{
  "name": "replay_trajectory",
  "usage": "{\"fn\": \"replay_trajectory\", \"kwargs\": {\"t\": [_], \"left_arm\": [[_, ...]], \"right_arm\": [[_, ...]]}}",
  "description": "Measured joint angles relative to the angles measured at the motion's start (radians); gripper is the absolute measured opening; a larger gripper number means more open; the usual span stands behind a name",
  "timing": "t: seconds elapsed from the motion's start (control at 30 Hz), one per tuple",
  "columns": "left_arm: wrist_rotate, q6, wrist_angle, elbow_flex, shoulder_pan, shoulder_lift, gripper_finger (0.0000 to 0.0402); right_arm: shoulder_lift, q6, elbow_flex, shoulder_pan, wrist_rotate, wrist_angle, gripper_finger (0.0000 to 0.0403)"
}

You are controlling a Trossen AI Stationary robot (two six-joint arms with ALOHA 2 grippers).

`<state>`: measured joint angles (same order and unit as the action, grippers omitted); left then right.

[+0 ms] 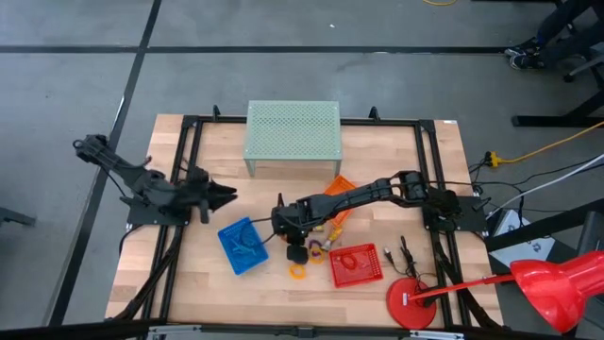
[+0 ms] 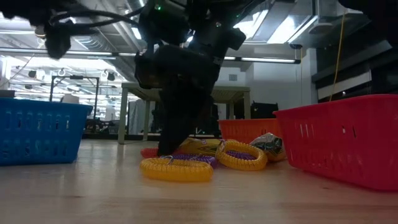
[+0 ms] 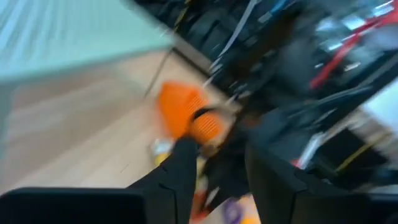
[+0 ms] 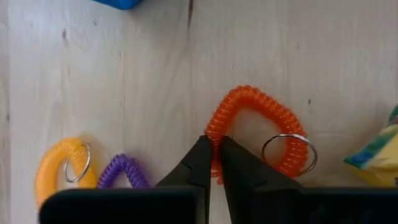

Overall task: Pick & Place Office Desk Supplies
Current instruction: Put the red spring keychain into the red bin

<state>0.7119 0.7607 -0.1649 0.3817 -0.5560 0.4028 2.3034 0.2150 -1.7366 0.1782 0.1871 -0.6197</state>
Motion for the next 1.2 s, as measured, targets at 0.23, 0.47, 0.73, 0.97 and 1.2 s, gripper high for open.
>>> {"fn": "replay_trajectory", "kwargs": {"t": [0.23,0.47,0.73,0.97,1.2], "left_arm": [[-0.085,-0.176,0.08,0.003,-0.084,-0.224,0.0092],[-0.137,-0.31,0.012,-0.008,-0.151,-0.359,0.0092],[-0.213,-0.264,0.252,-0.258,-0.163,-0.402,0.0075],[-0.233,-0.172,0.332,-0.367,-0.142,-0.376,0.0053],[-0.328,-0.106,0.256,-0.368,-0.089,-0.384,0.0034]], "right_arm": [[0.001,0.062,-0.004,-0.007,0.07,0.001,0.0007],[0.001,0.126,-0.004,-0.022,0.14,0.017,0.0005],[0.001,0.185,-0.006,-0.029,0.182,0.031,0.0003],[-0.001,0.212,-0.007,-0.033,0.194,0.082,0.0003],[-0.002,0.227,-0.008,-0.033,0.176,0.122,0.0002]]}}
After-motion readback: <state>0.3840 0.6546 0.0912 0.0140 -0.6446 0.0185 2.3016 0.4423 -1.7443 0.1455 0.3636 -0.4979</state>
